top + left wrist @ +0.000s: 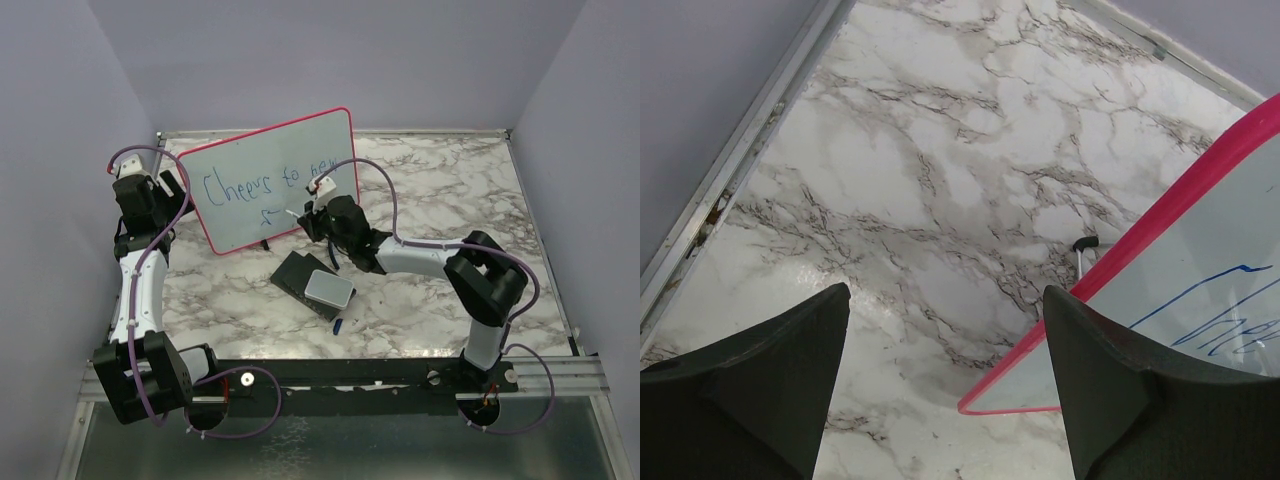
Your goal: Write a sentence on the whiteboard
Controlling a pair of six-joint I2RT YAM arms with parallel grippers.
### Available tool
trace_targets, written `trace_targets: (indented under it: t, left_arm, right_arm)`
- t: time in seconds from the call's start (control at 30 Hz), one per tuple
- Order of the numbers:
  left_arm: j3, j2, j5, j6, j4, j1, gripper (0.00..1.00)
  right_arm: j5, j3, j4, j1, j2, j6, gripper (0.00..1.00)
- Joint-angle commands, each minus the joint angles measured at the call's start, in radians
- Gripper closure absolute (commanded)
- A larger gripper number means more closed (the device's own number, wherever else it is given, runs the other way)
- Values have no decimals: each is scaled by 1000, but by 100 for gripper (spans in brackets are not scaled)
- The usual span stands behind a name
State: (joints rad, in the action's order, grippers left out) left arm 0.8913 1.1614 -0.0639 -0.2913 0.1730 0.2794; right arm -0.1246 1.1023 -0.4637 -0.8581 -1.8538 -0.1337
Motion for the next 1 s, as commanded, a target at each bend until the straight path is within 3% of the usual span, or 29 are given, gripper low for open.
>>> trace_targets:
  t: [0.0,0.53,0.97]
  left_arm:
    - [-11,-26,-31,1,-11,-6,20]
    - [-11,-25,-29,3,-11,-6,20]
    - [-11,-25,-31,2,-11,-6,20]
  right_arm:
    - [60,-26,-64,5,65,38,99]
    - [116,105,-8,5,-24,59,99]
    - [66,94,1,5,-66,26,99]
